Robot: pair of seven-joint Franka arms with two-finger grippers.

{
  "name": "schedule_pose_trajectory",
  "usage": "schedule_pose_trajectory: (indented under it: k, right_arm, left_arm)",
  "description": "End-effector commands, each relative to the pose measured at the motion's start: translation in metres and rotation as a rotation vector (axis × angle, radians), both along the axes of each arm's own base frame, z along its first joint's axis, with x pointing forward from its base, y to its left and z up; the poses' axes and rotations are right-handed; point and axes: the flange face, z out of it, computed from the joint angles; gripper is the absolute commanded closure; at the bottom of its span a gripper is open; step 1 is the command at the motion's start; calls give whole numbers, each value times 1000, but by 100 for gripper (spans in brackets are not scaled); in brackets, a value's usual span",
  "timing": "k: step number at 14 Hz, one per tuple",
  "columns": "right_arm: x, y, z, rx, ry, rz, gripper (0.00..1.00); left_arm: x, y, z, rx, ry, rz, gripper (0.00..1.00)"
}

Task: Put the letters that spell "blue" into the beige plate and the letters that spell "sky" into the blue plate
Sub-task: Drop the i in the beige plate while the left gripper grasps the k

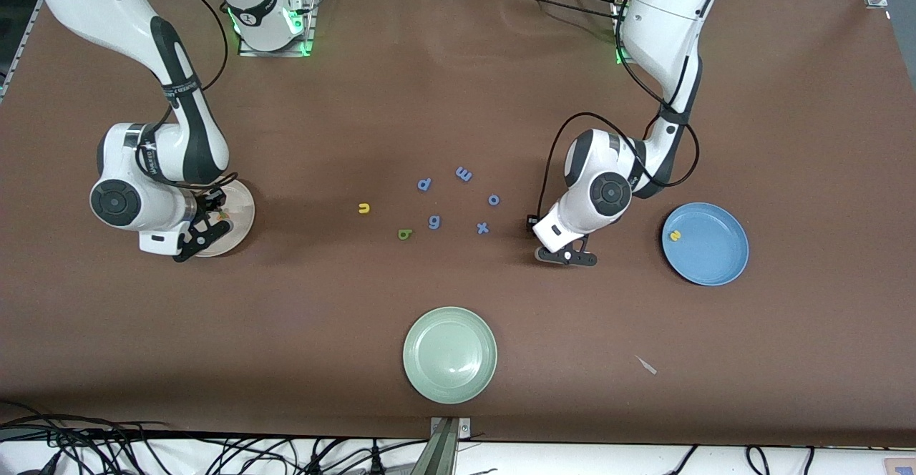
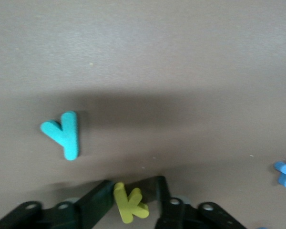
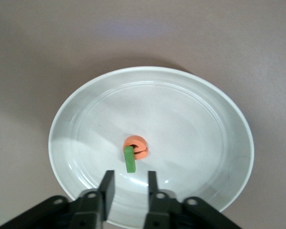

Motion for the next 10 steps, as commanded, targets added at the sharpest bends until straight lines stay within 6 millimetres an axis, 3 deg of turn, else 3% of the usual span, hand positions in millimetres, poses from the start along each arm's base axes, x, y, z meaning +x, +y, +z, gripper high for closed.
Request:
schedule_pose_trajectory:
  k: [1,3,6,10]
  right_arm:
    - [-3,20,13,-23,-5,-152,0]
    - [3,49,21,-9,-33,-252,0]
    - [5,102,26,-17,-65,-357,0]
    - [2,185,25,-25,-102,-523,0]
  left_arm:
    - [-3,4,-13,11,4,-5,84]
    - [-2,3,-8,8,3,-5,90]
    - [3,8,17,-12,12,-21,92]
    - [16,40,55,-42,37,-38,94]
